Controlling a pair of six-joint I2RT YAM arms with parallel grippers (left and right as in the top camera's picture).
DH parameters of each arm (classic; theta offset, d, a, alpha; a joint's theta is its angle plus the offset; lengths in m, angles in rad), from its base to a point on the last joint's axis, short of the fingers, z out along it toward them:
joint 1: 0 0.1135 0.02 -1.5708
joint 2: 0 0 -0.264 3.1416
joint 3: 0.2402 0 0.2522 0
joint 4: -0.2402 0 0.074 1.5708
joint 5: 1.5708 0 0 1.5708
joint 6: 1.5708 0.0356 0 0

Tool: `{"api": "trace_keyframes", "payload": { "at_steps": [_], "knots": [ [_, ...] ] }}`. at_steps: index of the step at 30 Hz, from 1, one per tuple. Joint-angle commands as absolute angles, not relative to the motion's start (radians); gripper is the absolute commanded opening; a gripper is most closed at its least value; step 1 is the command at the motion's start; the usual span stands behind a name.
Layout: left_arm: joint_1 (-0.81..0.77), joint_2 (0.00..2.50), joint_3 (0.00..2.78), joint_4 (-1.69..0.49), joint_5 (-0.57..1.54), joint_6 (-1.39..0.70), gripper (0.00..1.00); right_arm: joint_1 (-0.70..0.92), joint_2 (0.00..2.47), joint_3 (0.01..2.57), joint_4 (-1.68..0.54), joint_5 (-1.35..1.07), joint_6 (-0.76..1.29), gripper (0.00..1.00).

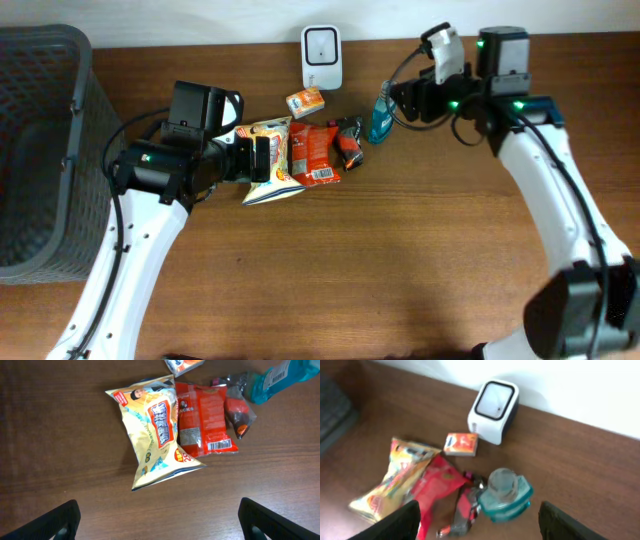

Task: Scan the item barcode
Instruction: 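Reach the right gripper forward and grasp the Listerine bottle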

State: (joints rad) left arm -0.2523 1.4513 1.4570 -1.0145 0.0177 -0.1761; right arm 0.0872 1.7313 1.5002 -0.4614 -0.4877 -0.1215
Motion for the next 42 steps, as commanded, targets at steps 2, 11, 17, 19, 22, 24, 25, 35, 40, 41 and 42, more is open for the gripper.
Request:
{"api": "trace_keyframes", "payload": {
  "at_steps": [2,11,17,19,22,24,25,35,40,41,42],
  "knots": [
    [-0.253,1.453,1.463,-1.016,0.010,-0.170,0.99,0.147,1.808,1.513,-0.369,-0.411,0.043,0.74],
    [-0.253,1.453,1.463,-1.016,0.010,-0.170,0.99,0.205,1.882,1.513,-0.322,-0.191,-0.171,0.74],
    [-0.253,1.453,1.463,-1.016,0.010,-0.170,0.99,0.201,1.894,1.513,-0.324,-0.217,-0.258,0.69],
    [-0.253,1.453,1.463,-1.016,0.010,-0.170,0.99,0.200,1.899,1.513,-0.324,-0.260,-0.263,0.67],
    [-0.253,1.453,1.463,-1.016,0.010,-0.170,0.99,0.200,1.920,1.513,-0.321,-0.276,-0.319,0.66],
    [-0.253,1.453,1.463,-1.016,0.010,-0.170,0.99,0.195,1.934,1.513,-0.313,-0.277,-0.318,0.66],
    [-0.253,1.453,1.463,-1.016,0.010,-0.170,0.99,0.188,1.940,1.513,-0.313,-0.277,-0.318,0.66],
    [-0.253,1.453,1.463,-1.016,0.010,-0.170,0.99,0.143,1.952,1.513,-0.312,-0.289,-0.299,0.44],
    [-0.253,1.453,1.463,-1.016,0.010,-0.170,0.99,0.144,1.952,1.514,-0.279,-0.352,-0.287,0.34],
    [-0.253,1.453,1.463,-1.016,0.010,-0.170,0.99,0.144,1.952,1.514,-0.271,-0.352,-0.273,0.33],
    [-0.253,1.453,1.463,-1.016,0.010,-0.170,0.99,0.144,1.951,1.514,-0.268,-0.353,-0.271,0.33]
  ]
}}
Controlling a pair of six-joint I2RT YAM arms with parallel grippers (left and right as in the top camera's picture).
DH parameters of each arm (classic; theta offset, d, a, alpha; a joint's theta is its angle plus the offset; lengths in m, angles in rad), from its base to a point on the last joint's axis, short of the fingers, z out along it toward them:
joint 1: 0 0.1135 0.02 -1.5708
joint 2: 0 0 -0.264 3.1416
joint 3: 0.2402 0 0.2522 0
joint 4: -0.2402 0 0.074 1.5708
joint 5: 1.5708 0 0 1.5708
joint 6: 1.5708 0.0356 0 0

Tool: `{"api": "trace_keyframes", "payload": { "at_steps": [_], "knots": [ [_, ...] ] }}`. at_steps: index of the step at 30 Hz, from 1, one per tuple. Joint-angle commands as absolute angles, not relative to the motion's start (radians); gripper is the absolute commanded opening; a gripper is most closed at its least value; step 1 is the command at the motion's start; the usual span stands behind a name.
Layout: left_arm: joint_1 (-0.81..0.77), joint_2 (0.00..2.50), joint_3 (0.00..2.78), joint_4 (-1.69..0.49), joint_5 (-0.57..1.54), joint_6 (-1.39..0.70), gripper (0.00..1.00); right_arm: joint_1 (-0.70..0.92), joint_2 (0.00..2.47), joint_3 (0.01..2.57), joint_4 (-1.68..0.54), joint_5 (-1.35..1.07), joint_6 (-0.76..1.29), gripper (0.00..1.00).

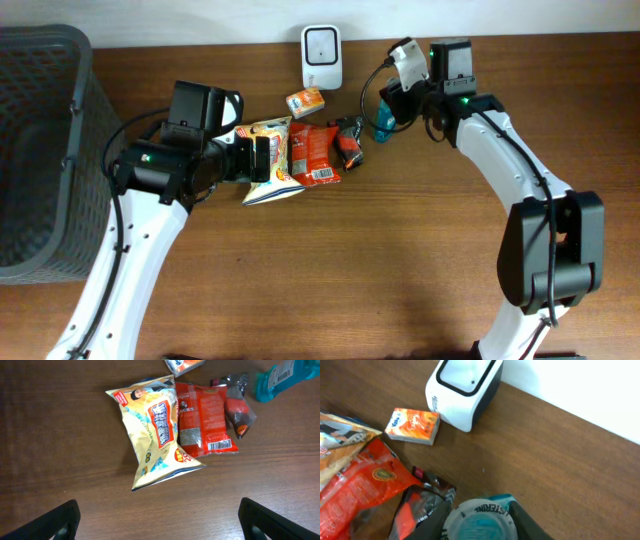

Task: Scan the item barcode
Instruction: 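Reach the right gripper forward and grasp the Listerine bottle, then lift the bottle with the right gripper and tilt its label upward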

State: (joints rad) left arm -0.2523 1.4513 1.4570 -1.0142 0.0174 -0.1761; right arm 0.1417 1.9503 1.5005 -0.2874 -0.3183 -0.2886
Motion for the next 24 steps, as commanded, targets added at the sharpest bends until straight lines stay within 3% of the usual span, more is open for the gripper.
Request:
{"api": "trace_keyframes", "payload": {
  "at_steps": [1,9,17,24],
  "knots": [
    [-0.253,1.453,1.463,-1.016,0.010,-0.170,0.99,0.144,1.947,1.517,-0.269,-0.351,-0.263,0.30],
    [-0.253,1.453,1.463,-1.016,0.010,-0.170,0.99,0.142,1.831,1.523,-0.280,-0.211,-0.131,0.24],
    [-0.253,1.453,1.463,-1.016,0.010,-0.170,0.99,0.143,1.662,1.523,-0.491,0.068,0.030,0.21],
    [-0.253,1.453,1.463,-1.016,0.011,-0.170,0.99,0.144,1.669,1.520,-0.769,0.084,0.202,0.18]
  ]
}}
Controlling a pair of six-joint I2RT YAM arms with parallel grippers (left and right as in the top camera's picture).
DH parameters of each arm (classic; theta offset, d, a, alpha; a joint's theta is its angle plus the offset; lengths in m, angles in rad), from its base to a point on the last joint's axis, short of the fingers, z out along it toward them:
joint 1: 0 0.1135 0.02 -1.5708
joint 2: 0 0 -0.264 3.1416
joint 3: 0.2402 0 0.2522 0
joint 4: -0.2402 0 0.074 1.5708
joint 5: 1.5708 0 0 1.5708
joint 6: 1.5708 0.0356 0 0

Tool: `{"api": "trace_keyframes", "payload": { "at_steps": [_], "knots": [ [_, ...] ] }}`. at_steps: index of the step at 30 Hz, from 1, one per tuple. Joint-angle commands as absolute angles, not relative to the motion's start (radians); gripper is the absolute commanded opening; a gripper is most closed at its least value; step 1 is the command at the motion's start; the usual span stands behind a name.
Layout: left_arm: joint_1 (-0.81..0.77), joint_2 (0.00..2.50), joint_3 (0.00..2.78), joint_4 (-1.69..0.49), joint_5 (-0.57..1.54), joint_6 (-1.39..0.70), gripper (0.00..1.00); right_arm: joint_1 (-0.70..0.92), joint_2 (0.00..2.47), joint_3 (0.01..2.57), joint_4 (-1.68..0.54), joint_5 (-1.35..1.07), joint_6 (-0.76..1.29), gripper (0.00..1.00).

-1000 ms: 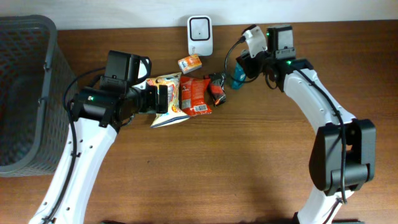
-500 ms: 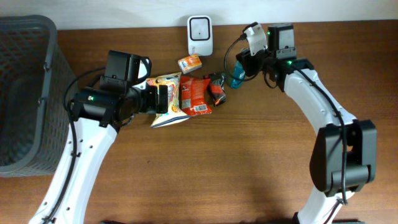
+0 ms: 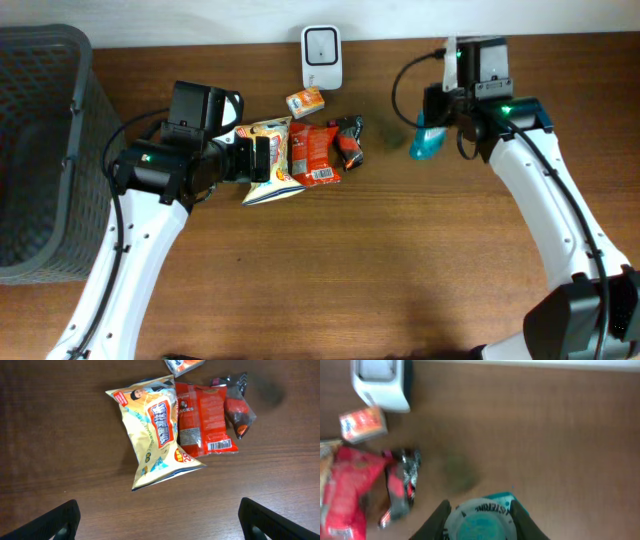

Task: Scan the item barcode
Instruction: 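Lift the bottle with the right gripper and tilt its label upward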

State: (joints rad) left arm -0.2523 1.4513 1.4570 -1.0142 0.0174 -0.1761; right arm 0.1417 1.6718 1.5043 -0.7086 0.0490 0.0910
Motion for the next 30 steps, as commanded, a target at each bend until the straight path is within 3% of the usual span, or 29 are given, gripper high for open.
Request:
{"api": "trace_keyframes", "payload": {
  "at_steps": [1,12,14,17,24,28,30],
  "knots": [
    [-0.253,1.453,1.463,-1.016,0.010,-0.170,0.99,0.144,1.675,1.520,-0.796,0.084,0.213,0.17],
    [-0.253,1.453,1.463,-1.016,0.010,-0.170,0.99,0.144,1.875,1.498,-0.802,0.091,0.271,0.19],
    [-0.253,1.453,1.463,-1.016,0.010,-0.170,0.99,0.144,1.905,1.498,-0.764,0.092,0.271,0.31],
    [-0.253,1.453,1.463,-1.016,0.010,-0.170,0.99,0.144,1.931,1.498,-0.702,0.091,0.271,0.40],
    [-0.253,1.453,1.463,-1.016,0.010,-0.170,0.99,0.144,1.938,1.498,-0.631,0.091,0.271,0.49],
    [-0.253,1.453,1.463,-1.016,0.010,-0.170,0.99,0.142,1.930,1.509,-0.678,0.091,0.271,0.63],
    [-0.253,1.453,1.463,-1.016,0.010,-0.170,0.99,0.143,1.927,1.526,-0.751,0.078,0.271,0.76]
  ]
}}
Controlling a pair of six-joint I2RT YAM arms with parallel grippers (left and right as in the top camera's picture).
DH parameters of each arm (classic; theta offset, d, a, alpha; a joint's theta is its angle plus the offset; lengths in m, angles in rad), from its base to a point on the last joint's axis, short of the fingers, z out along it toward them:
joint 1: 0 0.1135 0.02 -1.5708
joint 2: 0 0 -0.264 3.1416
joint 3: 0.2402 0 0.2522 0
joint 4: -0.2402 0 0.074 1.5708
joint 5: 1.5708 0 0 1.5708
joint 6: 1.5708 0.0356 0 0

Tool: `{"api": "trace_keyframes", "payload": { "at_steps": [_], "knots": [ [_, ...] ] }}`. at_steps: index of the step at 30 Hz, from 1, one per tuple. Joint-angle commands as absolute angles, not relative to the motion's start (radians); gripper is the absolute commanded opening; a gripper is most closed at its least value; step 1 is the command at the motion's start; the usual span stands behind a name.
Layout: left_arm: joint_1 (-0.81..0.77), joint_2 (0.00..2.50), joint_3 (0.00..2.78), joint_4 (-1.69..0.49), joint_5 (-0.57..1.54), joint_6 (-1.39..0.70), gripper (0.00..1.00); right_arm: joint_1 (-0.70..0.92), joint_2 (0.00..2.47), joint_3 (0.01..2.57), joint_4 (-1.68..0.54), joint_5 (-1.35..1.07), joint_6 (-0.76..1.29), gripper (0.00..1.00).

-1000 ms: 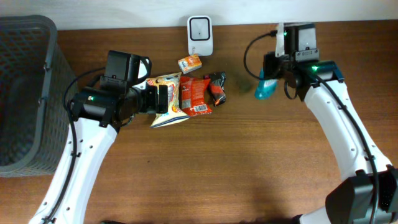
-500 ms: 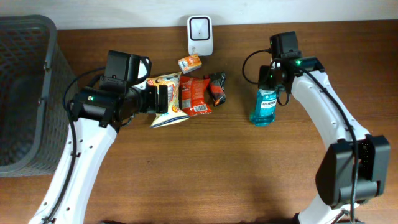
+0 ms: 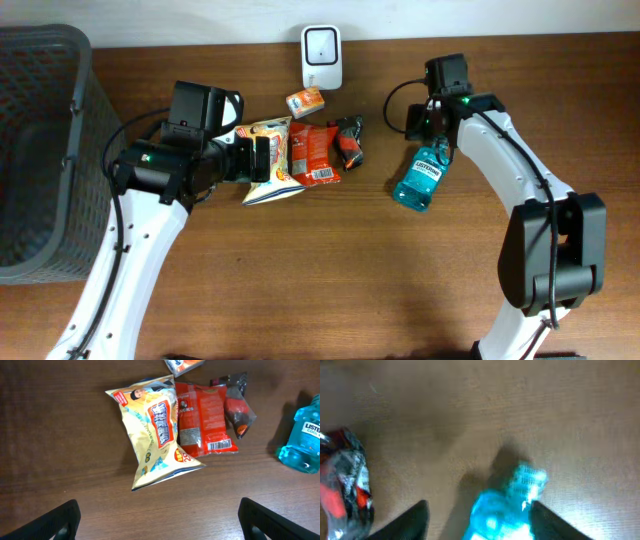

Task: Scan the item barcode
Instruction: 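Lift the bottle with the right gripper and tilt its label upward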

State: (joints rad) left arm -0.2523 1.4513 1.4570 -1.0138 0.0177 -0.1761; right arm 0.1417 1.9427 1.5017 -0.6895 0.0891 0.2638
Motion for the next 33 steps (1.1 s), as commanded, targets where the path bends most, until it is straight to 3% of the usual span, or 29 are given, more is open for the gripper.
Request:
{"api": "trace_keyframes", "payload": {
  "at_steps": [1,3,7,9,11,13,15,24,33],
  "knots": [
    [-0.253,1.453,1.463,-1.016,0.010,-0.170,0.99,0.143,1.926,1.529,-0.790,0.061,0.274,0.88],
    [-0.253,1.453,1.463,-1.016,0.010,-0.170,0.99,0.143,1.926,1.528,-0.864,0.017,0.322,0.99],
    [-0.253,1.453,1.463,-1.016,0.010,-0.170,0.99,0.144,1.926,1.528,-0.949,-0.225,0.323,0.98],
    [-0.253,1.453,1.463,-1.016,0.010,-0.170,0.99,0.144,1.926,1.528,-0.956,-0.208,0.324,1.00],
    [-0.253,1.453,1.463,-1.016,0.010,-0.170,0.99,0.144,1.926,1.528,-0.957,-0.178,0.365,0.98],
    [-0.253,1.453,1.463,-1.016,0.010,-0.170,0.99,0.144,1.927,1.528,-0.985,-0.055,0.562,0.82],
    [-0.253,1.453,1.463,-1.016,0.010,-0.170,0.99,0.144,1.927,1.526,-1.005,0.013,0.640,0.77],
    [-0.253,1.453,1.463,-1.016,0.010,-0.170,0.99,0.144,1.927,1.428,-0.945,0.059,0.698,0.78],
    [-0.253,1.453,1.463,-1.016,0.010,-0.170,0.99,0.144,1.931,1.324,-0.776,0.023,0.698,0.86]
  ]
}}
